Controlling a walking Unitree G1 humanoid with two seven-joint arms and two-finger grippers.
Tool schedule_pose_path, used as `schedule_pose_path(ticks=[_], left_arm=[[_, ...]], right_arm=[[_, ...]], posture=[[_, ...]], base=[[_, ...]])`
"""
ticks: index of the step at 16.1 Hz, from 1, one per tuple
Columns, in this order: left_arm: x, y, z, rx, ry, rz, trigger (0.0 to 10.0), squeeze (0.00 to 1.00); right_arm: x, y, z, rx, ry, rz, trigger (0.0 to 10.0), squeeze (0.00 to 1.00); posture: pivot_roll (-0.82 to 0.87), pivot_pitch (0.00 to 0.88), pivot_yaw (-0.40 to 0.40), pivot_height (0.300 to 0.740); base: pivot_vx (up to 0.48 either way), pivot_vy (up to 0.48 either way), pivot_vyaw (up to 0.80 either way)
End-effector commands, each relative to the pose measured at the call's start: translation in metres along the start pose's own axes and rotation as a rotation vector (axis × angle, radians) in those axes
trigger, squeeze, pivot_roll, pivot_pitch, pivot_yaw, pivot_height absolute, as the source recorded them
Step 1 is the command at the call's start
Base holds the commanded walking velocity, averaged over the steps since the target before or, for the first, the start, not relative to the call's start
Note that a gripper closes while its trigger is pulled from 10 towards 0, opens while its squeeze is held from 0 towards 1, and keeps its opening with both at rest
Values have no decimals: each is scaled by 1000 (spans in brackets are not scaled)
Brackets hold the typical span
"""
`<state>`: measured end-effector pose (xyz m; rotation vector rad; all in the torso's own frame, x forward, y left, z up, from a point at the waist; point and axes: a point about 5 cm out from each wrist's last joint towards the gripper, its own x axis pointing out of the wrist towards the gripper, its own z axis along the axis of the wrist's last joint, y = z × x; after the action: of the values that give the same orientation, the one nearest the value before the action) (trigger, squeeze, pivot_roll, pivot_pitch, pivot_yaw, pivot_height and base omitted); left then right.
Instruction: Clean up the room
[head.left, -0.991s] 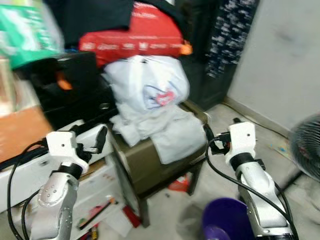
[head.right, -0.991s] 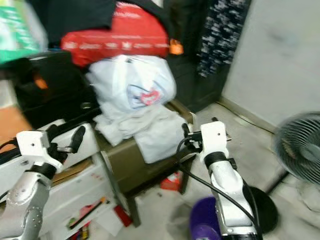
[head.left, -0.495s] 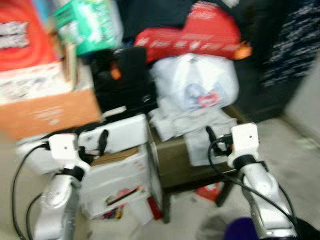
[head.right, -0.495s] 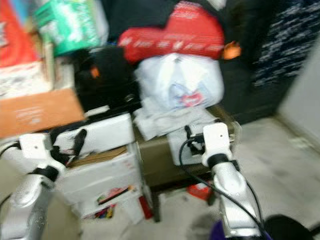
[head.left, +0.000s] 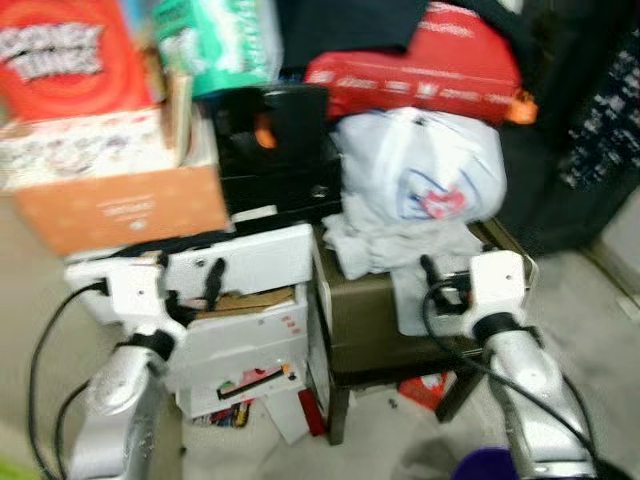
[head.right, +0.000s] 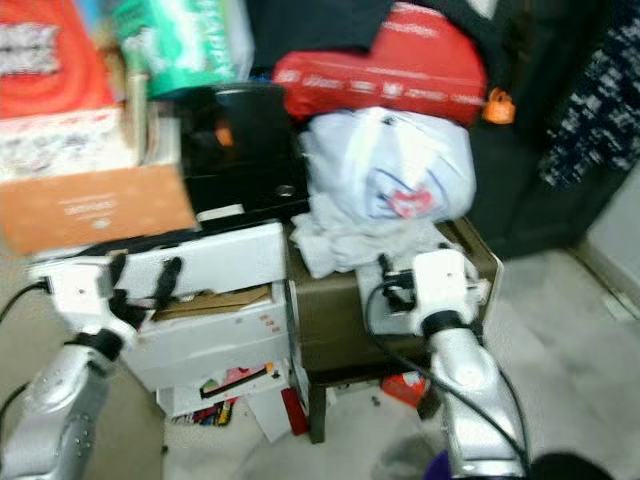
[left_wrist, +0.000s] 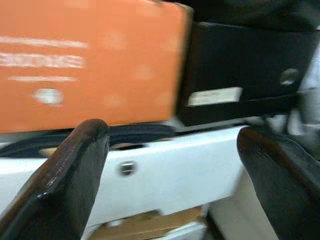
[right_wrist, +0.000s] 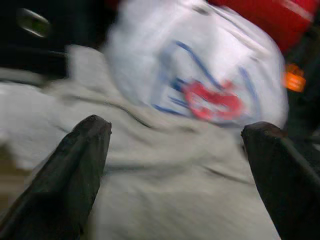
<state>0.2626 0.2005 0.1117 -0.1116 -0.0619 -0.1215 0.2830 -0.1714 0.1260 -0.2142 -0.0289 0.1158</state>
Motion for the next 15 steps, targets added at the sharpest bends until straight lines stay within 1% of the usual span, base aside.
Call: schedule_pose_path(ticks=[1,10,11,15], left_arm=[[0,-1,1,7,-1,-7,10000,0],[1,-2,1,12,3,-20,10000,0],[1,-2,0,16,4,-23,10000,0],[2,-3,0,19,5,-30,10000,0]], right_arm=[[0,-3,1,-10,-2,-1,10000,0],[1,-2,1,-8,-3,2,10000,0],[1,-2,0,-8,-2,1,10000,0],[1,-2,0,-7,0,-3,10000,0]], posture=[[-105,0,4,740],[-100,0,6,740],[-100,0,6,740],[-100,0,7,740]], base=[[0,0,800],[0,0,800],[0,0,506],[0,0,0]])
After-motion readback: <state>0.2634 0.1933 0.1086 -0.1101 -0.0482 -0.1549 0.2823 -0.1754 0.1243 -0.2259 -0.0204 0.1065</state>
